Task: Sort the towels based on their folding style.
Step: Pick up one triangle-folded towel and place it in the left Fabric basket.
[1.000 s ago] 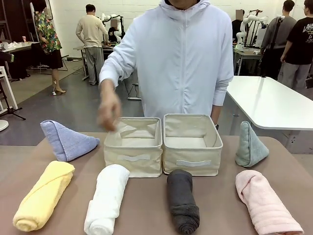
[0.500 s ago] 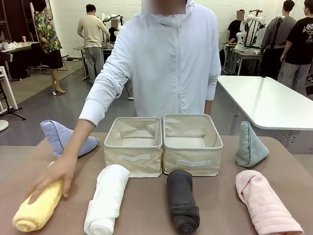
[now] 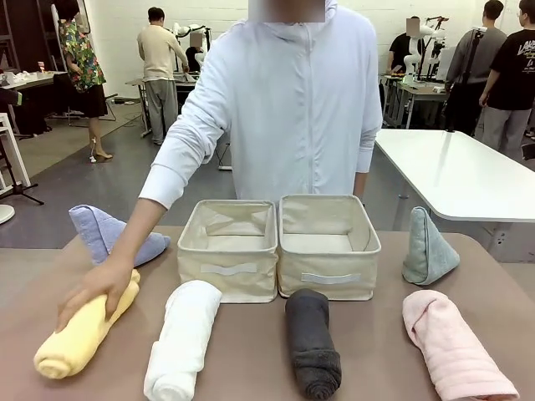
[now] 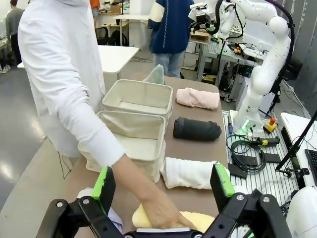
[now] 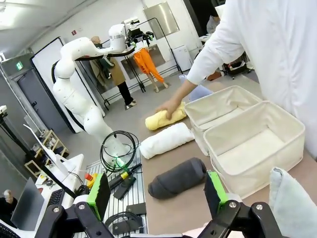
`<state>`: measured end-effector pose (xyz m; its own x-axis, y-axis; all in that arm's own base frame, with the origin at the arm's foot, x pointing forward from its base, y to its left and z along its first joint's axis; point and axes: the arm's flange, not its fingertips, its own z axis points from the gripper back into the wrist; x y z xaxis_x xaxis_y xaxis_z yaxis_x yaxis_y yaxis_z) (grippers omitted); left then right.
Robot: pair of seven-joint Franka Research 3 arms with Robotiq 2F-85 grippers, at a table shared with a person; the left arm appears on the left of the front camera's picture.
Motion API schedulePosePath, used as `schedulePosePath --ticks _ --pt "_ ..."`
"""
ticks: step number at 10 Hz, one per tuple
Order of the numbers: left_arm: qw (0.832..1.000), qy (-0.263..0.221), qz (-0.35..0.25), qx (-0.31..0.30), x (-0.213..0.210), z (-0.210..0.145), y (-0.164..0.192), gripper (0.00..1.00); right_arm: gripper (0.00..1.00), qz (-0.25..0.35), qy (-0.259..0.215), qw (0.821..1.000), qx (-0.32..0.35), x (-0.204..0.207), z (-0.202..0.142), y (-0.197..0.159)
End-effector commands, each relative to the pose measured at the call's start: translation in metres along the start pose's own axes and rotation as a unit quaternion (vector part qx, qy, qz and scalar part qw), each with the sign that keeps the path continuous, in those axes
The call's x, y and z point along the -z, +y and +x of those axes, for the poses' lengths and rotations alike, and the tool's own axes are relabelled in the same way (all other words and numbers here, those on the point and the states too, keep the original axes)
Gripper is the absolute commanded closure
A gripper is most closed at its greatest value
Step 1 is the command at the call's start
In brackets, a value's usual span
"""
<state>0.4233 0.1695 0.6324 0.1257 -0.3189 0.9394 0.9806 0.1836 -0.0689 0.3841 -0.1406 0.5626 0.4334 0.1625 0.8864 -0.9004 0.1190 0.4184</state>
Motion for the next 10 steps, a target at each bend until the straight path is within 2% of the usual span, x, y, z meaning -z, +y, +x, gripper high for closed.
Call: schedulePosePath --ticks 1,7,8,9,10 --pt "1.000 -0.010 -0.001 -0.005 -0.001 0.003 -0.001 0.00 0.00 0.007 -0.015 1.000 -0.008 0.000 0.003 -0.002" --pt "1.000 0.000 0.000 0.000 0.000 0.000 0.000 0.00 0.00 0.007 -0.015 1.000 -0.008 0.000 0.003 -0.002" --pt "0.997 0.073 0.025 0.007 0.010 -0.001 0.002 0.00 0.00 0.007 -0.015 1.000 -0.008 0.000 0.003 -0.002" --pt "0.982 0.172 0.079 0.015 0.024 0.000 0.001 0.00 0.00 0.007 -0.015 1.000 -0.008 0.000 0.003 -0.002" --pt "0.951 0.290 0.107 0.015 0.048 -0.002 0.001 0.00 0.00 0.007 -0.015 1.000 -0.008 0.000 0.003 -0.002"
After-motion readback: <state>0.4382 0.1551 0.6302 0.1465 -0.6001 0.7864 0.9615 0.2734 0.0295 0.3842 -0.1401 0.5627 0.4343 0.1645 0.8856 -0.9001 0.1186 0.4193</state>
